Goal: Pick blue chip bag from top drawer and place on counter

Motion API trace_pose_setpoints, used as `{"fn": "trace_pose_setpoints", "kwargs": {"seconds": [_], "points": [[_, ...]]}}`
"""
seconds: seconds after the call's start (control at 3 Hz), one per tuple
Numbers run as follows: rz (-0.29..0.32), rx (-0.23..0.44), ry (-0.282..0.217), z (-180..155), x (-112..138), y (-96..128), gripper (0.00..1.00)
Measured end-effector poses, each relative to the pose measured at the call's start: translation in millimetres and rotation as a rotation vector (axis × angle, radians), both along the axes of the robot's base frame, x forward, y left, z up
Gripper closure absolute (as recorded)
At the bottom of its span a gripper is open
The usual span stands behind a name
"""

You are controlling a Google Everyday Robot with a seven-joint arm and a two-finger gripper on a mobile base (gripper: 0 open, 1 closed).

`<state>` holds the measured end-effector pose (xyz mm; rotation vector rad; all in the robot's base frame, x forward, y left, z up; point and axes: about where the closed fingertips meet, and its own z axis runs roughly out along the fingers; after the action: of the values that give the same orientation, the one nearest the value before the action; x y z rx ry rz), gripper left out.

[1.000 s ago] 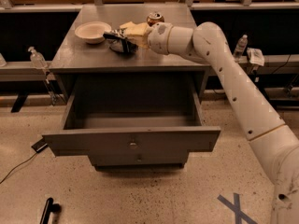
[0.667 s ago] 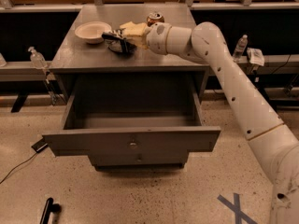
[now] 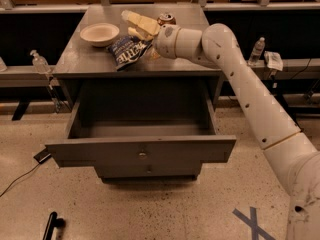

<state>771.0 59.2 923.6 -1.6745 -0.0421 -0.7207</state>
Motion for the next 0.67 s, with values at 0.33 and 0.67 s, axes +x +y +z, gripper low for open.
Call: {"fn": "trace_pose_setpoints", "kwargs": {"seconds": [0.33, 0.67], "points": [[0.001, -0.001, -0.001, 0, 0, 1, 0.00], [-0.015, 0.013, -0.035, 15, -4, -10, 0.00]]}}
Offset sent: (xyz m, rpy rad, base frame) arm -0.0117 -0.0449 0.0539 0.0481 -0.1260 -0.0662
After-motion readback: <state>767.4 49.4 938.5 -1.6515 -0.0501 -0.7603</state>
